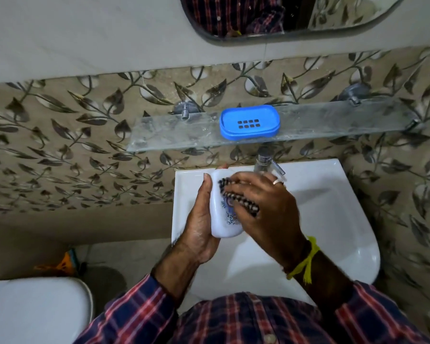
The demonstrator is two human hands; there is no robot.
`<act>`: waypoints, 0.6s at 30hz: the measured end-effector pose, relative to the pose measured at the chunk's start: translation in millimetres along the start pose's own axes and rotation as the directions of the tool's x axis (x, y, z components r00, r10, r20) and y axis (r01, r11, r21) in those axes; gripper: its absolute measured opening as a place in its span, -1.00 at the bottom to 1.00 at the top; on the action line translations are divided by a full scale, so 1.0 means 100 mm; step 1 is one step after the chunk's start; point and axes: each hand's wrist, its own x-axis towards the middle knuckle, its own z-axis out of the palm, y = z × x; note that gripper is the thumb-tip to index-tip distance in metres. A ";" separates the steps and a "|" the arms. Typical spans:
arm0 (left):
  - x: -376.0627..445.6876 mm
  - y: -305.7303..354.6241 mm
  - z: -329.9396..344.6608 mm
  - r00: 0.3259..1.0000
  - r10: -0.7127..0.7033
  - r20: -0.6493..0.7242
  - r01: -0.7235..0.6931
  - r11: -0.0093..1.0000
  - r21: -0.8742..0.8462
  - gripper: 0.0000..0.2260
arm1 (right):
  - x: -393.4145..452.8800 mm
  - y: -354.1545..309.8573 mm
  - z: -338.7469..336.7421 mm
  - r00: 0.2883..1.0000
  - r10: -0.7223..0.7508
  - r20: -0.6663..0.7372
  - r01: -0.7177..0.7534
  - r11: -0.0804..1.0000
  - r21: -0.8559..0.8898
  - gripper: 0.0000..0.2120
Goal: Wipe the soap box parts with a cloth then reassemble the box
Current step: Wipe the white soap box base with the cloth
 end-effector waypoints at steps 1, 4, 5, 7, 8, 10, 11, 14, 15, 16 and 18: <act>-0.01 -0.02 0.01 1.000 -0.005 0.013 0.005 1.000 0.000 -0.50 | 0.03 0.02 0.00 0.999 0.038 -0.022 -0.038 0.999 0.007 -0.75; 0.01 -0.04 -0.01 0.998 -0.001 0.062 0.004 0.999 -0.046 -0.53 | 0.11 -0.01 0.01 0.996 0.057 -0.068 -0.052 0.996 0.077 -0.75; 0.02 -0.01 -0.02 0.998 0.007 0.069 -0.003 0.998 -0.057 -0.54 | 0.07 -0.05 0.03 0.999 0.000 -0.042 0.003 0.997 0.076 -0.73; 0.03 0.04 -0.06 0.999 0.027 0.042 -0.024 0.996 -0.080 -0.57 | -0.09 -0.08 0.04 0.993 -0.119 0.010 0.118 0.992 0.052 -0.71; 0.04 0.03 -0.07 0.999 0.020 0.033 -0.018 0.997 -0.081 -0.56 | -0.16 -0.06 0.04 0.992 -0.125 0.006 0.125 0.991 0.050 -0.72; 0.06 -0.02 -0.06 1.000 -0.006 0.013 0.007 0.998 -0.058 -0.52 | -0.16 0.01 0.03 0.999 -0.007 -0.040 0.010 0.997 0.072 -0.74; 0.06 -0.05 -0.05 1.000 -0.018 0.004 0.018 0.999 -0.052 -0.51 | -0.13 0.03 0.04 0.997 0.054 -0.057 -0.049 0.996 0.078 -0.74; 0.11 -0.03 -0.06 0.999 -0.037 -0.007 0.037 0.999 -0.023 -0.45 | -0.11 -0.02 0.07 0.999 -0.041 -0.003 0.041 0.995 0.090 -0.73; 0.12 0.00 -0.07 0.999 -0.036 0.005 0.036 0.999 0.000 -0.43 | -0.16 -0.04 0.07 0.994 -0.113 0.012 0.112 0.990 0.087 -0.74; 0.13 0.02 -0.07 1.000 -0.030 0.008 0.030 0.999 0.021 -0.41 | -0.20 -0.05 0.06 0.988 -0.153 0.005 0.153 0.985 0.078 -0.75; 0.14 0.01 -0.07 0.999 -0.038 -0.001 0.038 0.999 0.012 -0.40 | -0.21 0.00 0.04 0.995 -0.091 -0.047 0.095 0.992 0.078 -0.74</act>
